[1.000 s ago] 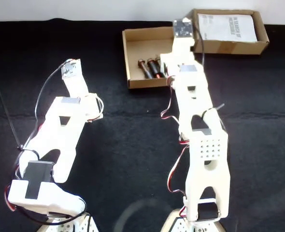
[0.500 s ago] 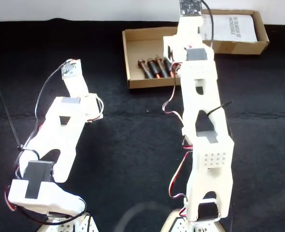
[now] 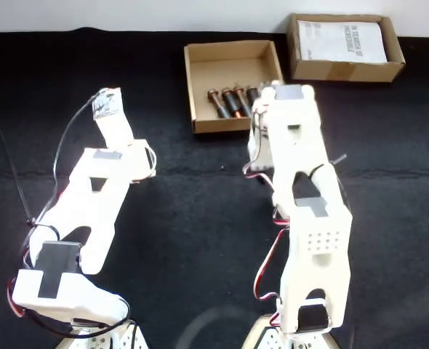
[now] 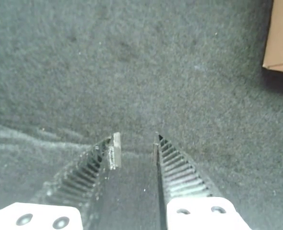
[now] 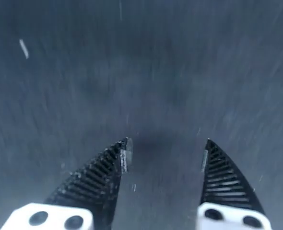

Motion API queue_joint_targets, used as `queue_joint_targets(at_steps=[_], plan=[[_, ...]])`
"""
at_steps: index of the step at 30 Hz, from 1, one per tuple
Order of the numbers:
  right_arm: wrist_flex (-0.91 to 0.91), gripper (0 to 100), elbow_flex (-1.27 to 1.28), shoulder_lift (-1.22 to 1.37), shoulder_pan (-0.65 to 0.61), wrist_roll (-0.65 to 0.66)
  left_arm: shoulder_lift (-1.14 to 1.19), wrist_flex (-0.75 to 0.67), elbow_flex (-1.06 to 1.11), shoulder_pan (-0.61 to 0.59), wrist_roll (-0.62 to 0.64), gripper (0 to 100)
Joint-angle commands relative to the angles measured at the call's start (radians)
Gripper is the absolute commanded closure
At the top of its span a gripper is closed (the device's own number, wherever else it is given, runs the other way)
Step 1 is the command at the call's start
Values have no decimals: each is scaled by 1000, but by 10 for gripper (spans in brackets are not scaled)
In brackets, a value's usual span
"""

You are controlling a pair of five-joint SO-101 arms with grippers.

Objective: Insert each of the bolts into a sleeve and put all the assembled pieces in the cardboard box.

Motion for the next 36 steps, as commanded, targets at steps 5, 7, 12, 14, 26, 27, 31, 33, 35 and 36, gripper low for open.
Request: queue_joint_targets(at_steps=[5, 7, 12, 14, 26, 27, 31, 33, 35, 36], plan=[[30, 782, 357, -426, -91, 9, -18, -18, 22, -8, -3, 873], [30, 782, 444, -561, -120, 9, -19, -17, 28, -13, -3, 873], [28, 782, 657, -905, -168, 9, -168, 112, 30, -68, -89, 873], [28, 782, 730, -1040, -174, 11, -285, 184, 35, -85, -127, 873], [27, 782, 1067, -1626, -174, 11, -1044, 577, 186, -91, -232, 872], [27, 782, 1093, -1659, -174, 11, -1115, 605, 203, -91, -236, 872], [27, 782, 1171, -1784, -174, 11, -1382, 692, 274, -91, -238, 871], [24, 782, 1190, -1834, -174, 11, -1512, 709, 320, -91, -238, 873], [-2, 782, 1199, -1886, -174, 11, -1638, 706, 378, -91, -236, 873], [-19, 782, 1202, -1908, -174, 11, -1699, 706, 406, -91, -236, 873]])
